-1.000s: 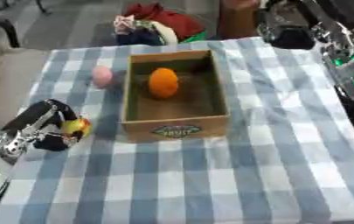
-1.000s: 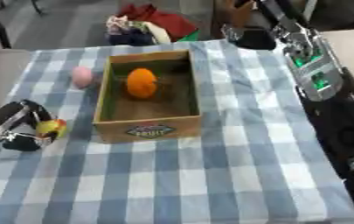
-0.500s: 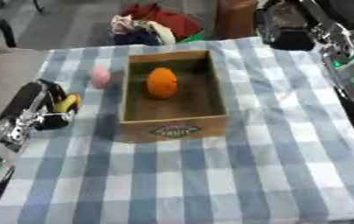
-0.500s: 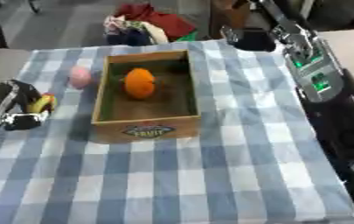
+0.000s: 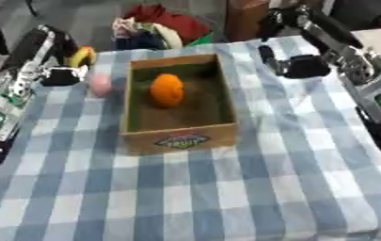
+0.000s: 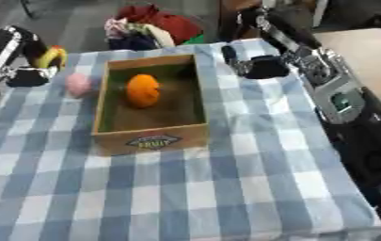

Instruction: Pick up objects on the table and place them in the box.

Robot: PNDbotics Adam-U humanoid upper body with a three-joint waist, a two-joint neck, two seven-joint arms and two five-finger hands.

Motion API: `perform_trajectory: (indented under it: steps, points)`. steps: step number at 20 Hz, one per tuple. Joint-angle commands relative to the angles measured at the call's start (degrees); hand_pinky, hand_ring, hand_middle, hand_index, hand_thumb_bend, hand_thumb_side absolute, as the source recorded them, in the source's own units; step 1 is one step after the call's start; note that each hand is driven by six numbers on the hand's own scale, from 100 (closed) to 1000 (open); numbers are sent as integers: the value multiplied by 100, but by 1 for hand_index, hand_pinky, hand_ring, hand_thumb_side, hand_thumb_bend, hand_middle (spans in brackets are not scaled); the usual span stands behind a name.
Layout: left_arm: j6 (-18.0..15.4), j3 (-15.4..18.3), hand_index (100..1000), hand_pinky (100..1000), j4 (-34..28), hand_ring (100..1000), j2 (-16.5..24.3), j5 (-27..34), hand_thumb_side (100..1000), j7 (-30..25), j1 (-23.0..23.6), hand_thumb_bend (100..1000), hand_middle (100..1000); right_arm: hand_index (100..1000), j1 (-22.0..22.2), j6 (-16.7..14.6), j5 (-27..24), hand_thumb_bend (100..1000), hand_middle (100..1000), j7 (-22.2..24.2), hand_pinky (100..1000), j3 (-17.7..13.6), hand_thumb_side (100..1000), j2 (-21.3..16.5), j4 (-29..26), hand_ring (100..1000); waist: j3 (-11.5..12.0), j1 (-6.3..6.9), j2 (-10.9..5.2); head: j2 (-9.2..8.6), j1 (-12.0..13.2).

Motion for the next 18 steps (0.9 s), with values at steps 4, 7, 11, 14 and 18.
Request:
perform_trajectory:
  steps: [4,7,11,14,18]
  points:
    - [-534,-365,490,606,385,436,-552,-371,100,-351,-508,231,401,693,-180,-197,88,100,535,262,670,163,199,161,61,822,-188,29,-24,-93,174]
    - [-792,-484,532,626,589,469,-762,-461,100,-609,-560,254,440,693,-187,-245,97,100,536,354,670,220,199,229,78,822,-266,45,-7,-105,188]
    - [-1146,-485,782,737,698,676,-853,-302,348,-1125,-510,651,700,694,-181,-275,120,100,536,392,671,229,198,247,88,823,-268,46,4,-112,166]
    - [-1127,-315,847,792,617,774,-769,-30,520,-1097,-458,704,834,694,-161,-269,134,100,535,375,670,211,199,241,97,823,-243,47,-1,-110,142]
    - [-783,63,820,774,375,743,-537,160,273,-573,-350,499,797,696,-129,-256,143,100,535,359,670,195,198,226,103,823,-196,45,-17,-109,100]
